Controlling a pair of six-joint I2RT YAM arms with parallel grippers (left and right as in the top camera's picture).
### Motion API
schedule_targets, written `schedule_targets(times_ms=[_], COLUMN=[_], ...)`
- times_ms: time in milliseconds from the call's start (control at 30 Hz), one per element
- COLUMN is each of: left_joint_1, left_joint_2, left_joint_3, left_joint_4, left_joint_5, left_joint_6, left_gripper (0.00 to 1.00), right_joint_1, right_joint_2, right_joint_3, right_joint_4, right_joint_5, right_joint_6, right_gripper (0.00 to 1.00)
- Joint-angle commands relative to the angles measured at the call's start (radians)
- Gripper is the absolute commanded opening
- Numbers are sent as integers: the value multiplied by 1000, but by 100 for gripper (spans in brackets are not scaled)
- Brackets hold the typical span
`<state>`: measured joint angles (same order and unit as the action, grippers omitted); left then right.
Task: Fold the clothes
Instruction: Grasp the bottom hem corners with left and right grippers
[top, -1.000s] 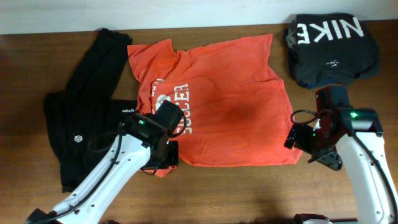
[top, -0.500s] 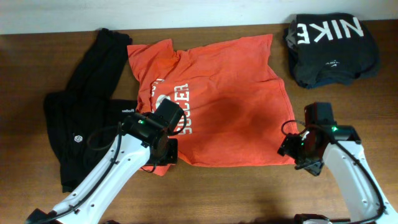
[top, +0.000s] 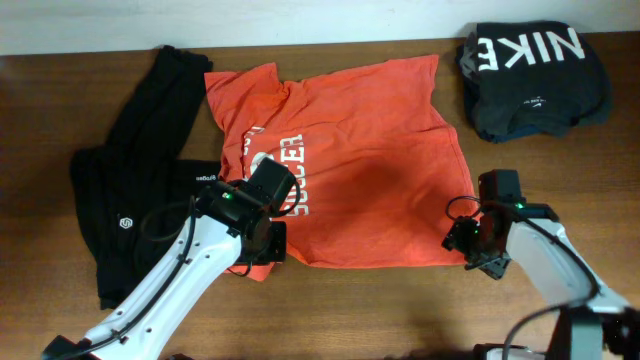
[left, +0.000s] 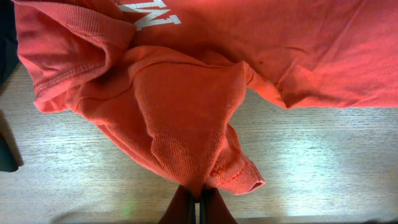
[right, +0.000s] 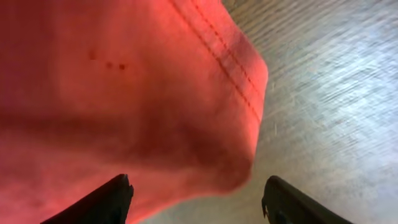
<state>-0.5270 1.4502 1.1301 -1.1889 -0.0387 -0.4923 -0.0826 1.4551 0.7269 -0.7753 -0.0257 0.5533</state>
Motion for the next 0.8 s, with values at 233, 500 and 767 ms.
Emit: schedule_targets(times_ms=[233,500,767], left_joint_1=[6,21,209], left_joint_2=[-1,-1,-1], left_joint_3=[13,15,101], left_joint_4=[2,-11,-171], left_joint_5=[-19,-49,-48], left_joint_6=[15,8,20], left_gripper=[1,1,1], right_joint_1=[-4,-8,-194], right_joint_2=[77,71,-21], right_joint_3=[-9,-4,183], right_joint_4=[58,42,-280], right_joint_5=[71,91,83], right_joint_6=[13,13,-144], right_gripper=[57,4,4])
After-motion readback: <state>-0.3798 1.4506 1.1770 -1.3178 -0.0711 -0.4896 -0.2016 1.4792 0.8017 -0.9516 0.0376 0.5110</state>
